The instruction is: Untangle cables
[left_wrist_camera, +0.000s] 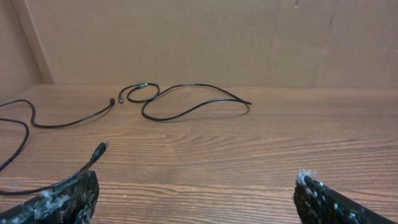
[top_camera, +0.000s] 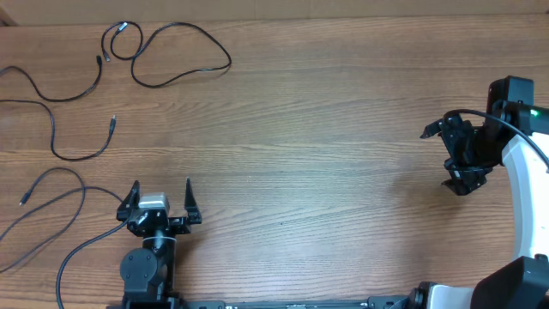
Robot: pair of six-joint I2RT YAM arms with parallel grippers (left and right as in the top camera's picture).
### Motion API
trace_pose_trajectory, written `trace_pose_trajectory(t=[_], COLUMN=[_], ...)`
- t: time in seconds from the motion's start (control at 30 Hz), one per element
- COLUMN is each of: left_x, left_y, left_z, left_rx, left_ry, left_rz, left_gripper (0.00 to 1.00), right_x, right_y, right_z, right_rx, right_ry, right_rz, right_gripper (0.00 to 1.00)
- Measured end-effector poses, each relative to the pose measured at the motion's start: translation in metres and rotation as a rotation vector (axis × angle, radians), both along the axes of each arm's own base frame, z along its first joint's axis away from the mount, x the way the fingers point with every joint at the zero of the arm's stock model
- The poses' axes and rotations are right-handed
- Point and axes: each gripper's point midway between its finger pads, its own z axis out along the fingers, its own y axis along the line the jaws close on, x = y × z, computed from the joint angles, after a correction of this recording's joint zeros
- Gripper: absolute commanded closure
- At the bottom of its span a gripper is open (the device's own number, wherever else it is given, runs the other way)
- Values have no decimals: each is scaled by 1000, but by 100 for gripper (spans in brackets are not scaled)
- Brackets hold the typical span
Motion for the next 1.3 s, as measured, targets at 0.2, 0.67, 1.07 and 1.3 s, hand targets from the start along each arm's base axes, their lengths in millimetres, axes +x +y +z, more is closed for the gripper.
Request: trace_pose_trajectory(t=[0.2,0.67,1.07,1.3], left_x=[0,0,0,0], left_y=[0,0,0,0], left_z=[0,0,0,0], left_rx=[0,0,0,0], left_ry=[0,0,0,-2], left_rz=[0,0,0,0], left_gripper=[1,1,1,0], right_x=[0,1,9,-22], right_y=[0,-15,7,30], right_z=[0,34,117,134], right_rx=[-1,-124,-430,-544], right_ry=[0,-144,-583,-846], right_rz=[0,-11,204,377], right_gripper=[0,0,0,0])
